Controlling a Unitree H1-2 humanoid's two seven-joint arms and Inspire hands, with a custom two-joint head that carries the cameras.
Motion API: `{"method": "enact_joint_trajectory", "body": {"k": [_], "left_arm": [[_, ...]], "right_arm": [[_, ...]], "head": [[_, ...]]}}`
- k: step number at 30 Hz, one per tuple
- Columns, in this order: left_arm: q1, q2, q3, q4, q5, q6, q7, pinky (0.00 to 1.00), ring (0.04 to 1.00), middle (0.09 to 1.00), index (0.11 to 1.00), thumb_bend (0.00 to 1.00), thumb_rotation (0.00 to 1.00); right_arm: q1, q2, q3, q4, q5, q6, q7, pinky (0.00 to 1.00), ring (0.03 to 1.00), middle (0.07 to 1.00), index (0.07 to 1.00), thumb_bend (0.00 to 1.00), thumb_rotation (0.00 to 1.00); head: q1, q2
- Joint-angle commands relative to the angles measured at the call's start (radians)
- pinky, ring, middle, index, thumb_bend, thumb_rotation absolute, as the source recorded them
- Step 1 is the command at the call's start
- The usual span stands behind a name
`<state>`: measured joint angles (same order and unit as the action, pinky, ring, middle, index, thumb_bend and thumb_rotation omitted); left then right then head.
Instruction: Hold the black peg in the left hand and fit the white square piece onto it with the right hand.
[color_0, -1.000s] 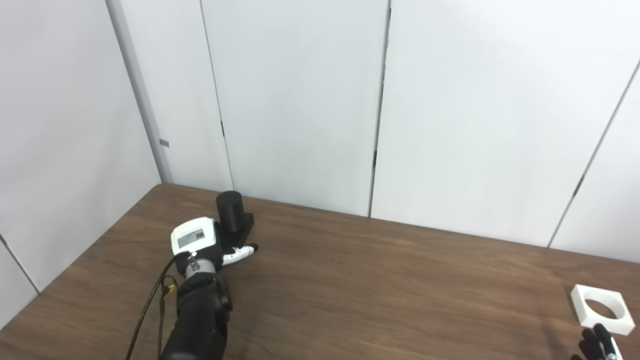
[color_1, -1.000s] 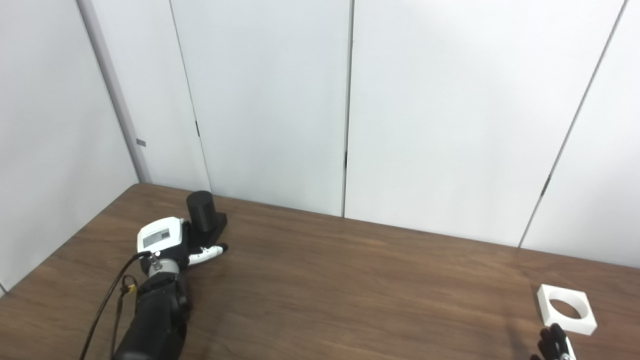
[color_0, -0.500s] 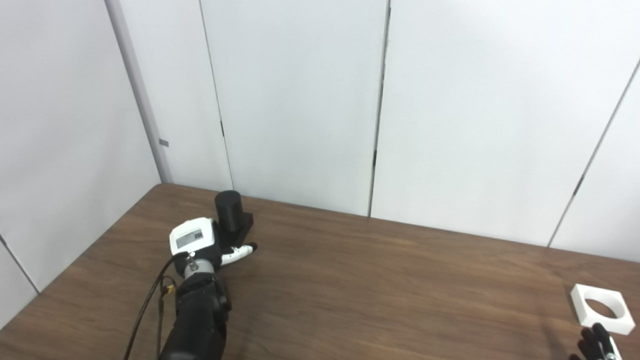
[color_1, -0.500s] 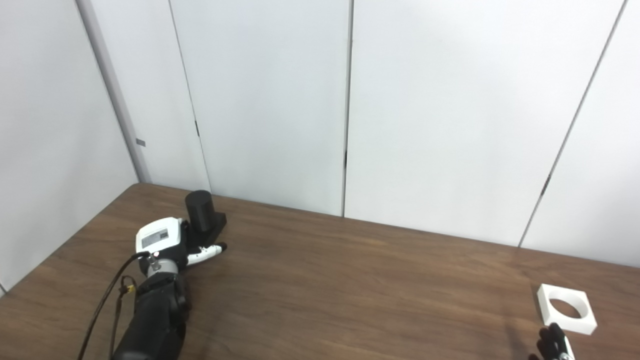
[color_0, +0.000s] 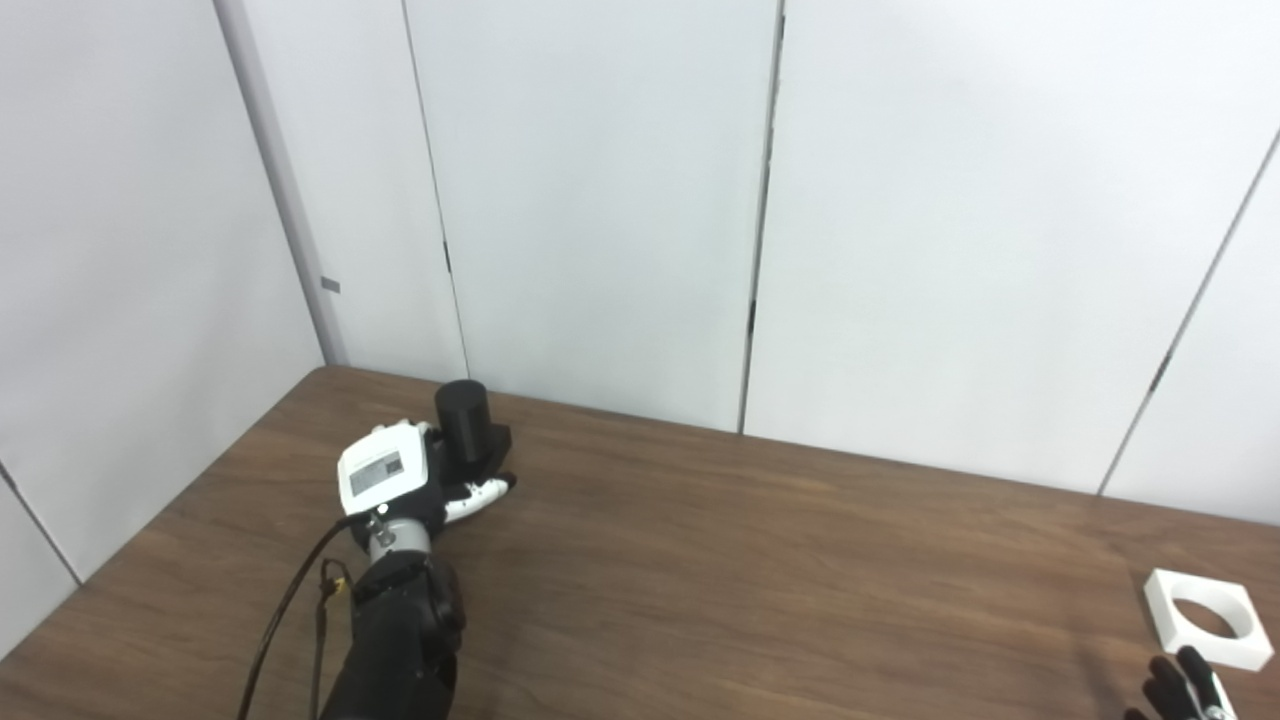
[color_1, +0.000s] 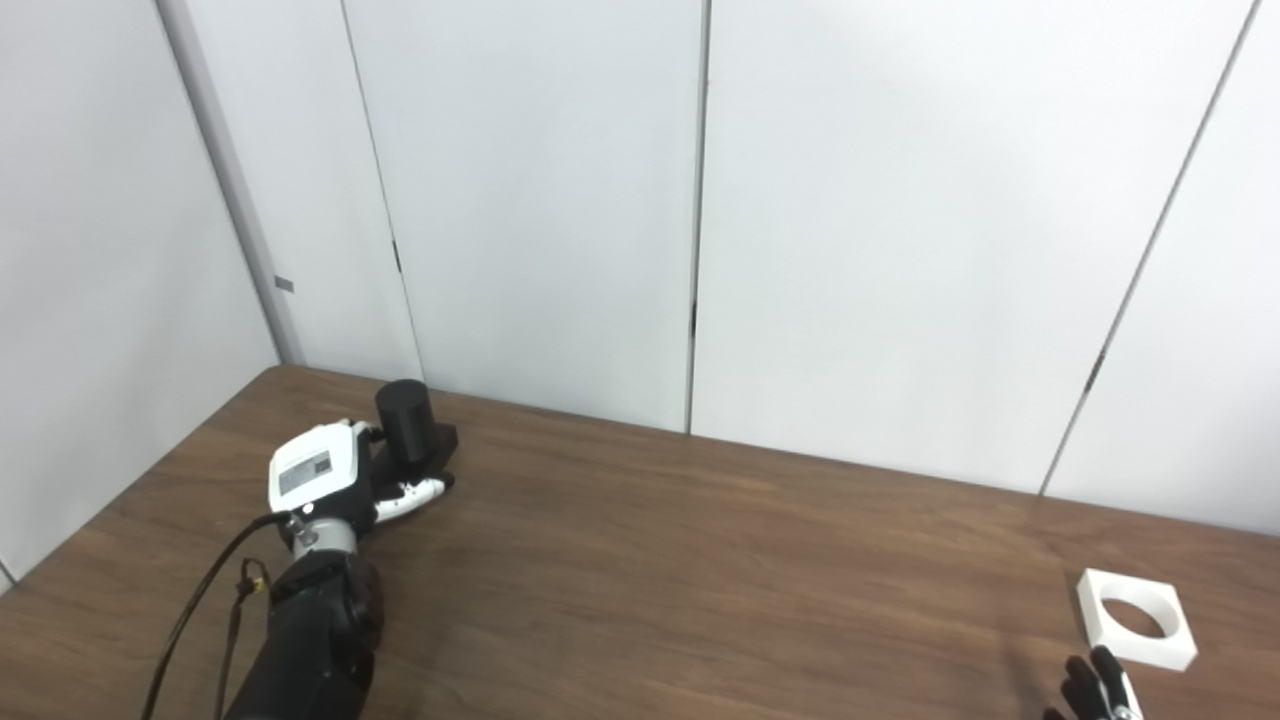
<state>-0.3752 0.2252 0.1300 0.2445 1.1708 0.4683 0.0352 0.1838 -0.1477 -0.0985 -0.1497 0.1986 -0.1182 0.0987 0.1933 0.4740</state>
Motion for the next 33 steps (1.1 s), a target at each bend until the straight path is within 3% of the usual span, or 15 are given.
{"method": "enact_joint_trajectory", "body": {"k": [1,33], "left_arm": [[-0.042,0.027,-0.008,-0.053,0.024,0.001,0.015,0.89,0.939,0.913,0.805,0.79,0.71],[-0.087,0.024,0.039,0.065,0.127,0.001,-0.036,0.91,0.934,0.9,0.812,0.8,0.71]], "right_arm": [[0.033,0.049,0.018,0.029,0.01,0.0,-0.004,0.95,0.992,0.978,0.995,0.63,0.99],[0.037,0.043,0.023,0.025,0.019,0.0,0.006,0.97,1.0,0.99,1.0,0.6,0.99]], "head": [[0.0,0.0],[-0.001,0.006]]}}
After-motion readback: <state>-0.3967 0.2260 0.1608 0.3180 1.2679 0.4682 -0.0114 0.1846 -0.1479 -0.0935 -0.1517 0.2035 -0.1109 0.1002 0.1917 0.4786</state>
